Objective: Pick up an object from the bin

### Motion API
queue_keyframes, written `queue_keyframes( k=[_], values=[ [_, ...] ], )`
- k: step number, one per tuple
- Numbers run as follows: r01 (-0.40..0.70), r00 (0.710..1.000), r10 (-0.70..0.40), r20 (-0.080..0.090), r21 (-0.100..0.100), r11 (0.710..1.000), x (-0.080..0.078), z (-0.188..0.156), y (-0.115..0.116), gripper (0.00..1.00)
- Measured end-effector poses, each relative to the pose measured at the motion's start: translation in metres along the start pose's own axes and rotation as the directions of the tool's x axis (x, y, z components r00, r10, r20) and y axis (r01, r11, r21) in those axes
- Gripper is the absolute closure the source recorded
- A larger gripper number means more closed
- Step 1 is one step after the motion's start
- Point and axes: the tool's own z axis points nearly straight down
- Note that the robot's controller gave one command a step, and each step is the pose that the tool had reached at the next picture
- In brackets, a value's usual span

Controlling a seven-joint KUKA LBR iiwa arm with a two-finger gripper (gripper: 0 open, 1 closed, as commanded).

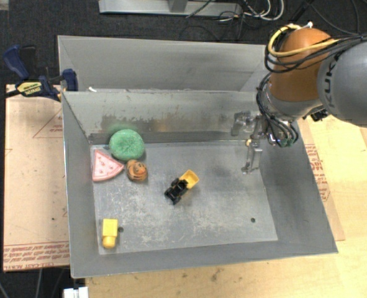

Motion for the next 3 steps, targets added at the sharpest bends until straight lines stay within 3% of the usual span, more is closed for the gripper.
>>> queue_keyframes(
  k=[1, 2, 3],
  values=[
    [0.001, 1.0, -0.001, 0.007, 0.001, 1.0, -0.001, -0.005, 0.0, 0.0],
    [-0.031, 0.999, 0.031, 0.011, 0.001, 1.0, -0.002, 0.032, 0.054, 0.0],
    [0.086, 0.996, -0.086, 0.003, -0.003, 0.996, 0.016, 0.051, 0.086, 0.0]
  ],
)
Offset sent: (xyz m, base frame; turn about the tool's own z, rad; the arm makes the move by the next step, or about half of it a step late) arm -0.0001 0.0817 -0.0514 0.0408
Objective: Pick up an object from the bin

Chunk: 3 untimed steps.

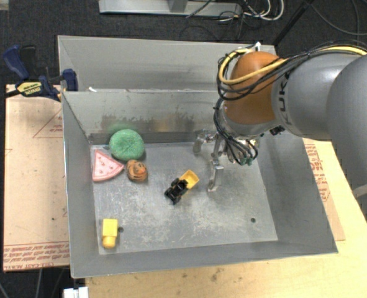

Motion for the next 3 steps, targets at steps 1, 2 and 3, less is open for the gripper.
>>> queue_keyframes(
  k=[1, 2, 3],
  values=[
    [0.103, 0.995, -0.103, 0.003, 0.006, 0.995, 0.006, 0.006, 0.008, 0.0],
    [0.235, 0.972, -0.236, 0.004, 0.004, 0.972, 0.04, 0.01, 0.046, 0.0],
    [0.52, 0.854, -0.52, 0.005, 0.006, 0.854, 0.024, 0.011, 0.072, 1.0]
  ],
)
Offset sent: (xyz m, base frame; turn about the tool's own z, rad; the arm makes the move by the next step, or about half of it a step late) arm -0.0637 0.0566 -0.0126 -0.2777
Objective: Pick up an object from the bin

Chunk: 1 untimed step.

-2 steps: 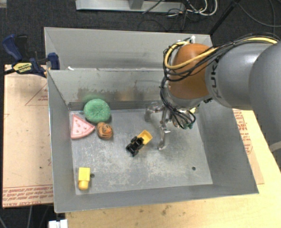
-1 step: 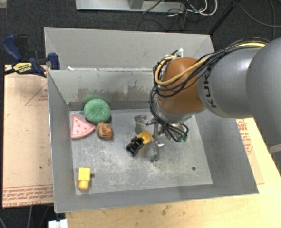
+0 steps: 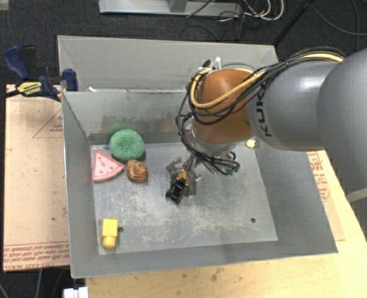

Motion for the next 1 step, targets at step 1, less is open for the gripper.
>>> queue_keyframes(
  k=[1],
  values=[
    [0.0, 1.0, 0.0, 0.0, 0.0, 1.0, 0.0003, 0.0006, 0.0001, 1.0]
  ],
)
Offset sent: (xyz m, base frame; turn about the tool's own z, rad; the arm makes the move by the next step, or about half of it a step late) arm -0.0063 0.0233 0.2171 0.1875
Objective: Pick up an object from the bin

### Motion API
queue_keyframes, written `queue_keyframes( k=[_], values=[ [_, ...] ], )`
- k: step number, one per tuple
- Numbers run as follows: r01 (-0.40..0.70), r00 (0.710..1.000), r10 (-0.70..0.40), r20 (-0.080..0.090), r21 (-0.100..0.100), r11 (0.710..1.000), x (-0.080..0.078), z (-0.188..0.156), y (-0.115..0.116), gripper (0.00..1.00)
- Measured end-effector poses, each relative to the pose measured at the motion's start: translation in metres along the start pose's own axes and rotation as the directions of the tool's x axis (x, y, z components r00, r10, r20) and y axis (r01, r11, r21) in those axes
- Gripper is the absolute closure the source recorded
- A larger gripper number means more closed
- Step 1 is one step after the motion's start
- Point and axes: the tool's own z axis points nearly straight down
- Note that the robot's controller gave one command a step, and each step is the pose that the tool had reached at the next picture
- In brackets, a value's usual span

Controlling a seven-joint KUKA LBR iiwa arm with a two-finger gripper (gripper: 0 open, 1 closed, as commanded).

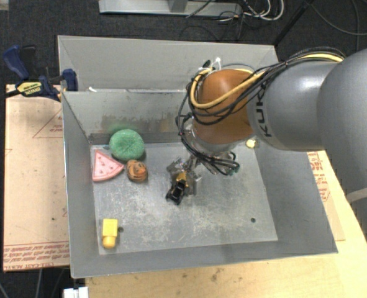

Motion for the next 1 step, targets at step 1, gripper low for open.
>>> queue_keyframes(
  k=[1],
  values=[
    [-0.147, 0.989, 0.147, -0.004, -0.002, 0.989, -0.0085, -0.1715, 0.0181, 1.0]
  ],
)
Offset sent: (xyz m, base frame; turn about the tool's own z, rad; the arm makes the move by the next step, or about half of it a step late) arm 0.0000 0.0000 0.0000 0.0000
